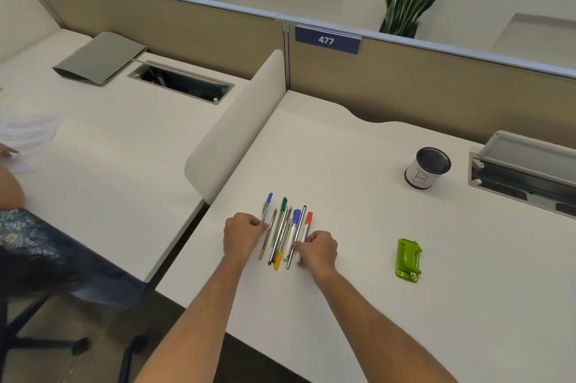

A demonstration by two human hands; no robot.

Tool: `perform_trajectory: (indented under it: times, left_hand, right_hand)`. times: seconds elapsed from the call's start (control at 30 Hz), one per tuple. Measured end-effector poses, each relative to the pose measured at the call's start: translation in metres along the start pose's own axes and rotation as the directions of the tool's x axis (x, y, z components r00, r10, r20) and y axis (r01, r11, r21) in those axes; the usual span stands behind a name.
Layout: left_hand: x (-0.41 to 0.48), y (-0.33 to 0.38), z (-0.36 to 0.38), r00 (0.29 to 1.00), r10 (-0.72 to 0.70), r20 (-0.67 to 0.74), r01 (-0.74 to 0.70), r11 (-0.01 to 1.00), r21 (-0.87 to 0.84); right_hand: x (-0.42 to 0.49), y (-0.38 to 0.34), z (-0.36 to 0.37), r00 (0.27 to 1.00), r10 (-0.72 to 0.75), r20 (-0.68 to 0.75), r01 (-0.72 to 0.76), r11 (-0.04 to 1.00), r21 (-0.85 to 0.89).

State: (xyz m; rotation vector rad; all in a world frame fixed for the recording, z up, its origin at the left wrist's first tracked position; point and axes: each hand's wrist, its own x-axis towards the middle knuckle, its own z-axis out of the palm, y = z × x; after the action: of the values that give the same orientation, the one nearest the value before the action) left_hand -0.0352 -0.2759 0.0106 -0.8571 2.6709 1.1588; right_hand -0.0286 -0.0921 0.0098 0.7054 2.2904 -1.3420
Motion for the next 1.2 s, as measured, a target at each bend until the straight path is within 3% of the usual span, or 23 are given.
perform_trajectory:
  times: [0.3, 0.7, 0.97, 1.2]
  left_hand:
    - [-0.002, -0.003, 0.006, 0.999, 0.046, 0.027, -0.047, 0.997, 0.063]
    - [-0.025, 0.013, 0.018, 0.982, 0.16, -0.098, -0.158, 0.987, 0.021]
    - [-0.07, 0.052, 0.067, 0.939, 0.336, 0.071, -0.33, 0.94, -0.083]
    - [-0.112, 0.08, 0.116, 0.862, 0.445, 0.244, -0.429, 0.896, -0.118]
  right_hand:
    - [0.004, 0.004, 0.003, 0.999, -0.05, 0.015, 0.051, 0.995, -0.084]
    - [-0.005, 0.018, -0.009, 0.99, -0.143, -0.014, 0.144, 0.985, 0.098]
    - [-0.03, 0.034, -0.042, 0.916, -0.338, -0.217, 0.331, 0.941, -0.069]
    - [-0.043, 0.083, -0.093, 0.873, -0.335, -0.354, 0.325, 0.942, -0.09]
